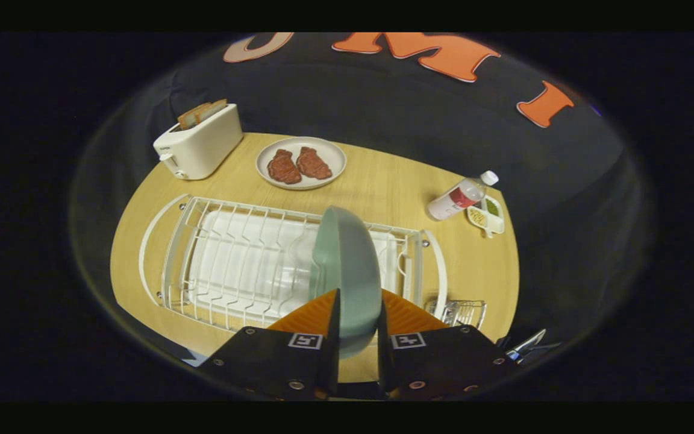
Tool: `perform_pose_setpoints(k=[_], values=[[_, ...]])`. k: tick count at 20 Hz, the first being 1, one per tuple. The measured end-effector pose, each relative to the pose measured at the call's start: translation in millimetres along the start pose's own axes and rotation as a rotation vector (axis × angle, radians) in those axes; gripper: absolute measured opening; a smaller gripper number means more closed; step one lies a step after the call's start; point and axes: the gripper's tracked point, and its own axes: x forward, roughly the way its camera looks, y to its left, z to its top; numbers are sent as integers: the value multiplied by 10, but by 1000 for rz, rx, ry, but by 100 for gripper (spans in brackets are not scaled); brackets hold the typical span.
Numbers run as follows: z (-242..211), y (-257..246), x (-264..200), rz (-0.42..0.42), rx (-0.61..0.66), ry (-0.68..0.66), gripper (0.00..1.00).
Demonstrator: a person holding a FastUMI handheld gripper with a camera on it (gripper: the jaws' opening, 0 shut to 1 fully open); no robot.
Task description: Take the plate from the dish rack, then take the spoon from the basket and place it into the plate.
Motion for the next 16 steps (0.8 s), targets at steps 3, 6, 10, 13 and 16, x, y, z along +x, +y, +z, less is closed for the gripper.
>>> perform_pose_setpoints(k=[3, 6, 10, 13, 16], values=[[97, -196, -72, -113, -42, -41, 19], [12, -207, -148, -91, 27, -11, 19], [-118, -261, -317, -32, 114, 1, 19], [-275, -355, -472, 9, 168, -12, 19], [-506, -462, -586, 52, 232, -22, 19]])
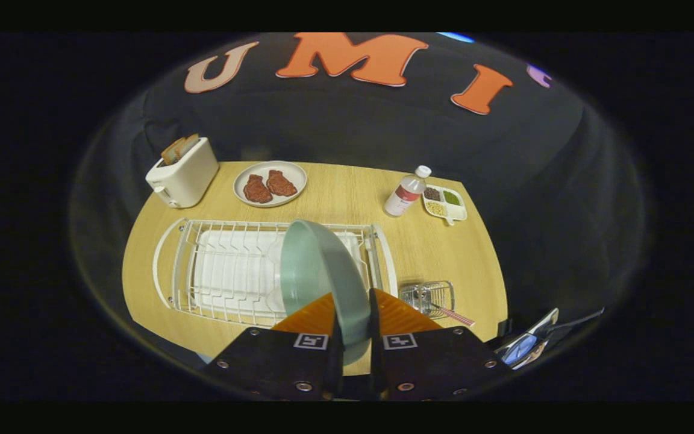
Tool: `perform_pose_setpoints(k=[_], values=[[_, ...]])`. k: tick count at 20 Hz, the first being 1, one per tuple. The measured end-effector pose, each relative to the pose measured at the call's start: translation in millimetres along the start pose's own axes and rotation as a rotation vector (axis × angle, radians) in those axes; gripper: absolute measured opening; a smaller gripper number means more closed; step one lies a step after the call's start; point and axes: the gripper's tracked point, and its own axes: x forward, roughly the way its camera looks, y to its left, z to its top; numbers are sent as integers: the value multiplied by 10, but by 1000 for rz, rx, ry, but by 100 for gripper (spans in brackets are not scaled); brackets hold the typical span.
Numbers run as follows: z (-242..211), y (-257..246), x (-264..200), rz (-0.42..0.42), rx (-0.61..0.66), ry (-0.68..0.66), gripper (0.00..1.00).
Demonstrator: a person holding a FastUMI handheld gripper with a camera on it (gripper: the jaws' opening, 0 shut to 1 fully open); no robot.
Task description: Take the plate from the dish rack, then take the spoon from the basket and place it into the plate.
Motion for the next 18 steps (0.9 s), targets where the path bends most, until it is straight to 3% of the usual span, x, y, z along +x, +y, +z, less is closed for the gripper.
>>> perform_pose_setpoints(k=[8, 18], values=[[-894, -346, -184, 191, 122, 85, 19], [-1727, -797, 28, 386, 201, 137, 19]])
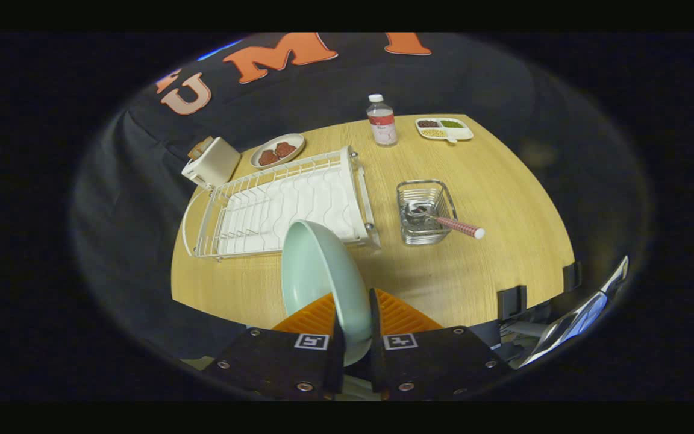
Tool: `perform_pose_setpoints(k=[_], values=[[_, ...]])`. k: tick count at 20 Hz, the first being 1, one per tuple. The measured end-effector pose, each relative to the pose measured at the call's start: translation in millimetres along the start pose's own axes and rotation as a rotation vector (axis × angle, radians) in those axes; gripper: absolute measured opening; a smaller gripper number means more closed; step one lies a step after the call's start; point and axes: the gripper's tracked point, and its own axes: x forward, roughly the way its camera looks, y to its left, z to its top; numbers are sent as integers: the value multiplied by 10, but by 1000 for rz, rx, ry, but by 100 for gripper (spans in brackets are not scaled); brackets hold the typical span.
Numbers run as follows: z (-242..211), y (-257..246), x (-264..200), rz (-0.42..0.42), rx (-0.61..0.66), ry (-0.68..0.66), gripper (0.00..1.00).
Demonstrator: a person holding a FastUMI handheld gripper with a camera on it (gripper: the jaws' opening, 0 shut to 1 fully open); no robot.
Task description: Take the plate from the dish rack, then take the spoon from the basket and place it into the plate.
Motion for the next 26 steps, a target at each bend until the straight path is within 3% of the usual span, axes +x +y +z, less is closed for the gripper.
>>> perform_pose_setpoints(k=[7, 18, 23, 26], values=[[-384, -255, 363, 107, 62, 32, 19], [-577, -278, 877, 268, 185, 36, 18], [-537, -227, 1019, 286, 270, 35, 19], [-494, -296, 1074, 247, 266, 2, 21]])
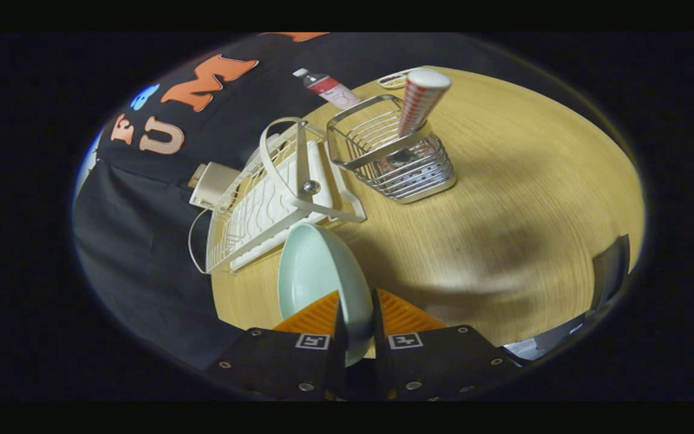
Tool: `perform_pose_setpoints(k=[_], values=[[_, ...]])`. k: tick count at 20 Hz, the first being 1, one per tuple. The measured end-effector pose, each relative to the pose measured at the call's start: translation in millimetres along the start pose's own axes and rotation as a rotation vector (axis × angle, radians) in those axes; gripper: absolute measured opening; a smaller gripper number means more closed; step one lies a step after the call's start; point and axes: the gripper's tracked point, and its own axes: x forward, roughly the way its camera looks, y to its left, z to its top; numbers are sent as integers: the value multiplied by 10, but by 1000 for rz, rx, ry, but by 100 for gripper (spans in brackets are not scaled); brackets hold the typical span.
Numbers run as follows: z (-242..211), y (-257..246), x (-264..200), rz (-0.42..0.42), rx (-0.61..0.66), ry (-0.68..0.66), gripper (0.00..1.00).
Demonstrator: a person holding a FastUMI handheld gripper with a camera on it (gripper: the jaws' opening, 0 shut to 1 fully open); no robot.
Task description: Take the plate from the dish rack, then take the spoon from the basket and place it into the plate.
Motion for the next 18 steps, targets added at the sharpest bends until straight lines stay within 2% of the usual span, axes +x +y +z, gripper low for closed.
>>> perform_pose_setpoints(k=[4, 8, 15, 18], values=[[51, -183, -60, -84, -69, -29, 24], [469, -225, -297, -119, -185, -220, 24], [1046, -327, -624, -247, -353, -457, 40], [1264, -283, -727, -264, -390, -566, 41]])
